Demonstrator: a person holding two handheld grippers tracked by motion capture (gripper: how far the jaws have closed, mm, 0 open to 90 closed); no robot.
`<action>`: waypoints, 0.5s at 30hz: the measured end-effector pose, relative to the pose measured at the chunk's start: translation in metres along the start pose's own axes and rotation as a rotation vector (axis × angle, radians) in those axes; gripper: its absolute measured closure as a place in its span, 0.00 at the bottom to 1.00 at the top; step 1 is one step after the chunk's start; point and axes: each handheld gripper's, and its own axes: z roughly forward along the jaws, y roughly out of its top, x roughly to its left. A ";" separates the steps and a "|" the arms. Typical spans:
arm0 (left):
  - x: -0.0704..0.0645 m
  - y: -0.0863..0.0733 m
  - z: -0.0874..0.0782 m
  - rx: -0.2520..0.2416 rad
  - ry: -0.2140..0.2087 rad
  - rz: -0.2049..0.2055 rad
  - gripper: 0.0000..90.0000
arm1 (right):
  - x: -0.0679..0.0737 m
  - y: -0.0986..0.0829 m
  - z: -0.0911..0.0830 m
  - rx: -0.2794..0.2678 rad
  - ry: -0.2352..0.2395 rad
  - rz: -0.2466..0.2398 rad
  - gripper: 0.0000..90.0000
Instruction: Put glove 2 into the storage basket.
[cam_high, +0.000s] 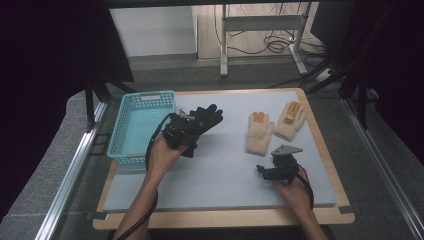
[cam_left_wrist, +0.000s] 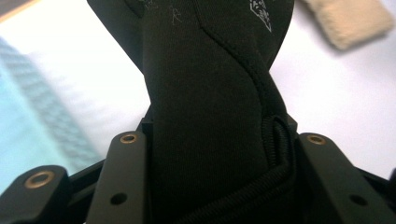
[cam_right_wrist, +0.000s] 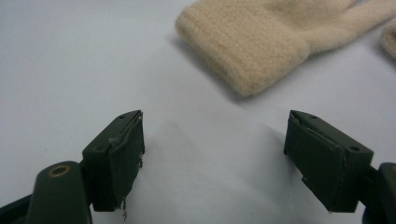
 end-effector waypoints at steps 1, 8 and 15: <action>0.000 0.000 0.000 0.000 0.000 0.000 0.61 | 0.000 0.000 0.000 0.000 0.000 0.000 0.22; 0.027 0.004 -0.018 -0.027 0.017 -0.059 0.61 | 0.000 0.000 0.000 0.000 0.000 -0.001 0.22; 0.038 0.008 -0.035 -0.046 0.069 -0.071 0.62 | 0.000 0.000 0.000 0.000 0.000 -0.001 0.22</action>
